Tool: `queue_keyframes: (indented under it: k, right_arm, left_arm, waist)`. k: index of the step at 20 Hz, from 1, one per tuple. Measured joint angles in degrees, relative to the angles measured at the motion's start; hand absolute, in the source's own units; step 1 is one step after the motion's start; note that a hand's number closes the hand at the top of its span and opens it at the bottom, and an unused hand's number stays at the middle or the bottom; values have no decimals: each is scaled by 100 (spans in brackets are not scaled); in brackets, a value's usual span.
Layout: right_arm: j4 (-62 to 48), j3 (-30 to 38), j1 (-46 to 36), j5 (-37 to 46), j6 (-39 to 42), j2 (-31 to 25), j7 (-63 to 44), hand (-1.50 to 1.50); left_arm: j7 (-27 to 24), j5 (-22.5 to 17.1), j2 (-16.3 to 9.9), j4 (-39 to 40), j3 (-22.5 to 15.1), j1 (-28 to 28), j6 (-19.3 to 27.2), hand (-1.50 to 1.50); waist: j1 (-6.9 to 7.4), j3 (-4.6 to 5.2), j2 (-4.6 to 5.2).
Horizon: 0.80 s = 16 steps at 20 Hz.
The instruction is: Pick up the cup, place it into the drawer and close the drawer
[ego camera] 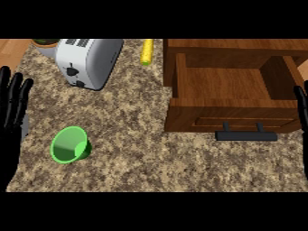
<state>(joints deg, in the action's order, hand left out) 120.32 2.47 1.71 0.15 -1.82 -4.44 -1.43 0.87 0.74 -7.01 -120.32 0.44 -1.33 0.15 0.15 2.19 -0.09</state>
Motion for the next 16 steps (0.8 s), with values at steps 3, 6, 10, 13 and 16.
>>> queue_keyframes:
  k: [3, 6, 10, 13, 16]
  right_arm:
    - [77, -101, -70, 98, -10, 5, -66, -150]
    - [87, -109, -137, 107, 18, -7, -19, -150]
    - [-16, -215, -80, 171, 276, -204, -56, -150]
    - [-57, -192, -133, 164, 407, -303, -86, -150]
    - [-251, -152, -171, 176, 493, -314, 27, -150]
  left_arm:
    - [-108, -210, 28, -15, -68, 143, -187, -150]
    - [-187, -583, -34, -256, -180, 506, -587, -150]
    - [47, -1353, 144, -250, -289, 1056, -848, -150]
    - [22, -1720, 164, -124, -199, 1329, -1044, -150]
    - [-128, -1892, 203, 16, -123, 1587, -1239, -150]
  waist:
    - [0, -114, 2]
    - [14, -169, 0]
    - [32, -197, 2]
    - [21, -207, 3]
    - [14, -213, 5]
